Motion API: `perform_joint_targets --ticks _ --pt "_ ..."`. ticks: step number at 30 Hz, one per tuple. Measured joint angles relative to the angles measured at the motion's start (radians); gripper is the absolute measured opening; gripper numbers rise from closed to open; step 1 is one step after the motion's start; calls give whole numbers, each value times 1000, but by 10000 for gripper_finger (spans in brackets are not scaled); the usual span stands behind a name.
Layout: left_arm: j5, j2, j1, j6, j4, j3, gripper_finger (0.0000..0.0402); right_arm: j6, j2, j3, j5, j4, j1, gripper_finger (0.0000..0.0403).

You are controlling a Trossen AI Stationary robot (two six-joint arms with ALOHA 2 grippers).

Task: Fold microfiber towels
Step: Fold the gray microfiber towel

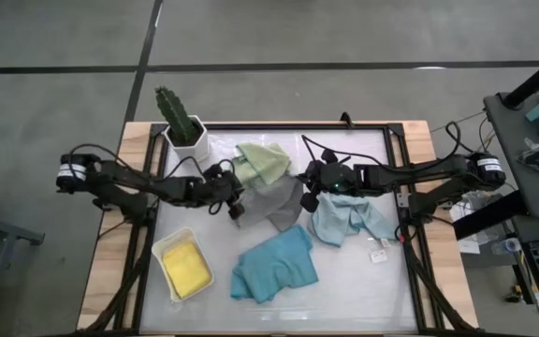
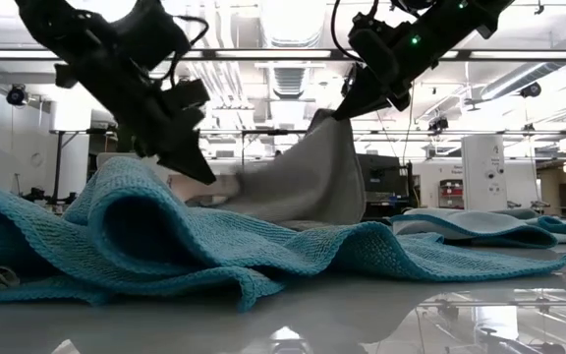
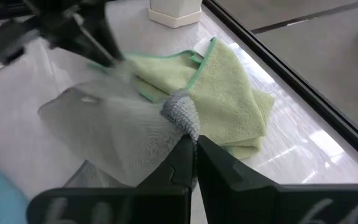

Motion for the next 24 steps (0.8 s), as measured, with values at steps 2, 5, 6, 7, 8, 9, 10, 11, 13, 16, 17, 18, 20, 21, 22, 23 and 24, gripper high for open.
perform_joint_targets --ticks 2,5,6,7,8,9,10,11,13,16,17,18,20,21,22,23,24 --pt "-17 1 29 -22 8 -1 76 -2 0 0 1 -6 -2 9" --pt "-20 -4 47 -15 5 4 102 -3 0 0 3 -8 -2 9" --pt "-11 -12 45 4 5 8 109 -3 0 0 3 -8 -2 9" --pt "15 -17 37 35 13 13 114 -3 0 0 3 -9 -2 9" --pt "47 -20 26 72 40 15 119 -7 0 0 3 -13 -2 9" --pt "76 -20 11 98 62 16 122 -14 0 0 3 -15 -2 9" --pt "94 -19 -5 119 73 15 125 -18 0 0 3 -16 -2 9" --pt "99 -10 -23 129 93 14 128 -20 0 0 3 -15 -3 9" --pt "98 12 -45 139 124 15 135 -26 0 0 3 -14 -3 9" --pt "31 56 -56 124 182 14 152 -40 0 0 3 -6 -6 9" --pt "10 72 -56 124 196 14 158 -45 0 0 3 -6 -6 9" --pt "-3 91 -56 125 211 14 163 -47 0 0 3 -4 -7 9" --pt "-8 139 -54 125 242 31 169 -54 0 0 3 -3 -8 9" --pt "-8 161 -53 124 238 43 170 -53 0 0 3 -3 -8 9" --pt "-10 186 -52 124 232 58 171 -53 0 0 3 -3 -9 9" --pt "-13 211 -51 124 235 78 171 -55 0 0 3 -3 -9 9" --pt "-18 234 -51 124 235 94 171 -60 0 -1 3 -4 -10 9"
